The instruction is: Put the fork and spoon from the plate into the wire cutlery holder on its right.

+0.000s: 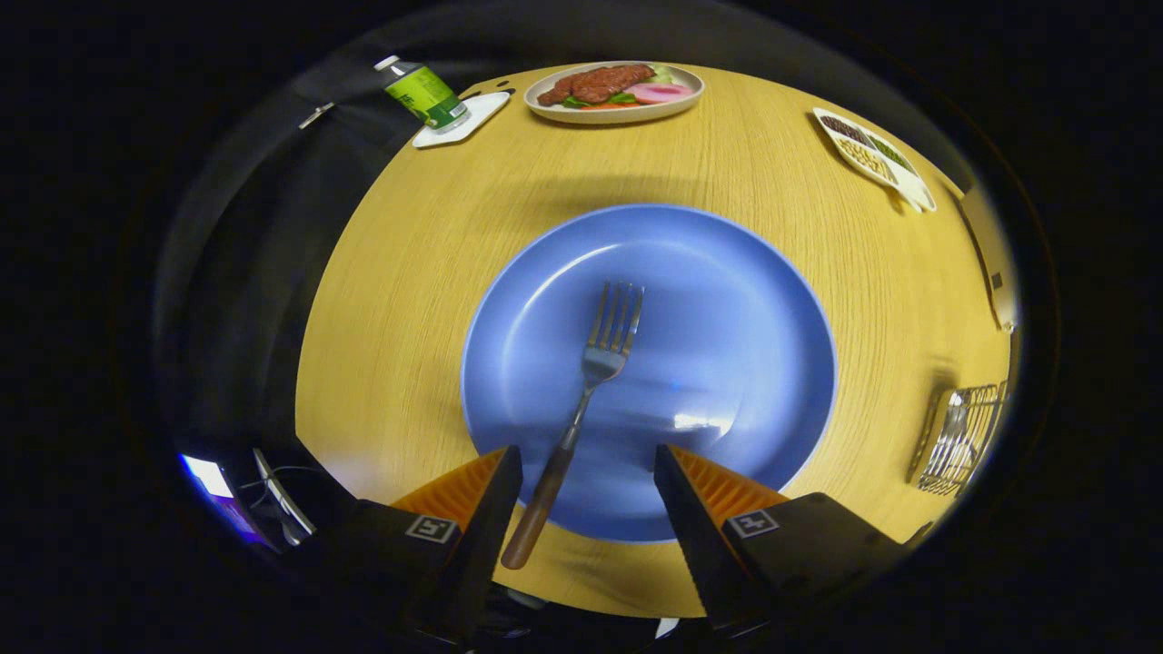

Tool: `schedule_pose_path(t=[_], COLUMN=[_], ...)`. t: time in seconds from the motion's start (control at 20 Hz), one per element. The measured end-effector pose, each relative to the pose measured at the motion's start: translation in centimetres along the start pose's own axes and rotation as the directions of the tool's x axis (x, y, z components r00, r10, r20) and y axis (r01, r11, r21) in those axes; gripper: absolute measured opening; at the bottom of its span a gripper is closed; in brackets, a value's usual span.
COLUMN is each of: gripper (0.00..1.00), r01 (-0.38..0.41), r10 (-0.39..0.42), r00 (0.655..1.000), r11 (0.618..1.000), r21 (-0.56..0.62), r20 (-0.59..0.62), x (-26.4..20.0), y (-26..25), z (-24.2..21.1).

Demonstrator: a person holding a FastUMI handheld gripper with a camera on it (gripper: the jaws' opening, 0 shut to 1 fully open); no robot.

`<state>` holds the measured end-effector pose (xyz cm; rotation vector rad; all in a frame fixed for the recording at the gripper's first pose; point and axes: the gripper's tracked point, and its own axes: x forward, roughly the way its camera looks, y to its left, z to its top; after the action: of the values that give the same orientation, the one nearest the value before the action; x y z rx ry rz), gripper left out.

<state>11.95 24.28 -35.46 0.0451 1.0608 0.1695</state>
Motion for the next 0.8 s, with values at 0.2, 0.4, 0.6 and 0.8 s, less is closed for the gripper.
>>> schedule_pose_path(t=[0.2,0.4,0.6,0.8], gripper=[0.73,0.26,0.16,0.08], r01=[0.000,0.030,0.004,-0.054], r10=[-0.001,-0.030,-0.005,0.049], r00=[1.000,0.999,0.999,0.998], r11=[1.000,0.999,0.999,0.992], r21=[-0.003,-0.016,-0.037,-0.113], r20=[-0.005,-0.024,-0.038,-0.042], x=[0.4,0.2,0.3,-0.2], y=[-0.1,-0.9,-1.1,-1.5], z=[0.0,-0.4,-0.7,-1.2])
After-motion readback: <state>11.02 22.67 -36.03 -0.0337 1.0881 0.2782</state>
